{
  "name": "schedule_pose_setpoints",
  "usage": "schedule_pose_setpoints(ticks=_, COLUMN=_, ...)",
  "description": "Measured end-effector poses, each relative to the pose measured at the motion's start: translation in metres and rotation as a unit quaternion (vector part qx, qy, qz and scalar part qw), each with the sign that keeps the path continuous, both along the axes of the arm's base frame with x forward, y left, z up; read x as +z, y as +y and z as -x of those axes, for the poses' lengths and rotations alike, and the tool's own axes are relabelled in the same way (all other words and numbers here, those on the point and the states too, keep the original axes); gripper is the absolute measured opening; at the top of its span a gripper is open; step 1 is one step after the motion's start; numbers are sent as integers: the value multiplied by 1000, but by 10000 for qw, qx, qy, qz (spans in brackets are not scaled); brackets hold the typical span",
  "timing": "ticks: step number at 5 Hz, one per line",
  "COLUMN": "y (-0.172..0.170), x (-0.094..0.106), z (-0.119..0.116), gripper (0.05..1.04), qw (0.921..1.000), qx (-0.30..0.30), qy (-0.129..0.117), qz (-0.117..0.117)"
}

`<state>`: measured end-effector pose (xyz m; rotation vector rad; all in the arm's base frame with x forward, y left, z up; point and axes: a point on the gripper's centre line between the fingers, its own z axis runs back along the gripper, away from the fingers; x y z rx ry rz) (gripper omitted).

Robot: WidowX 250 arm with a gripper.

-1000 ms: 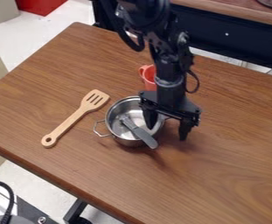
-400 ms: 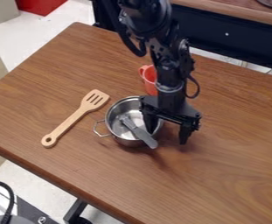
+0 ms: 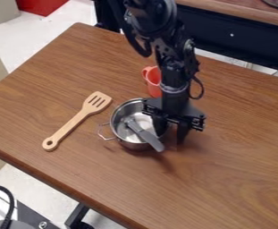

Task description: Moved the silver pot to the upper right side of the table aligned with the red plastic cup

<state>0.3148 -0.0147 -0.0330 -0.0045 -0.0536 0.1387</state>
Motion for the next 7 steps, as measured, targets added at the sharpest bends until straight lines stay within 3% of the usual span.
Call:
schedule_pose_setpoints(ticks=1, y=-1, x=-3, z=0, gripper=183, qw=9996, qx=183, qy=129, qz=-153)
schedule_pose_setpoints(ticks=2, y=-4, x=0, z=-6, gripper=76, qw=9974, qx=597, qy=42, qz=-412)
schedule_pose_setpoints(ticks=5, y=-38, x=6, z=-16, gripper=57, qw=9822, qx=1667, qy=286, qz=-816)
schedule_pose_setpoints(ticks=7, y=-81, x=9, z=-58, gripper=57, qw=9613, qx=2536, qy=473, qz=-965)
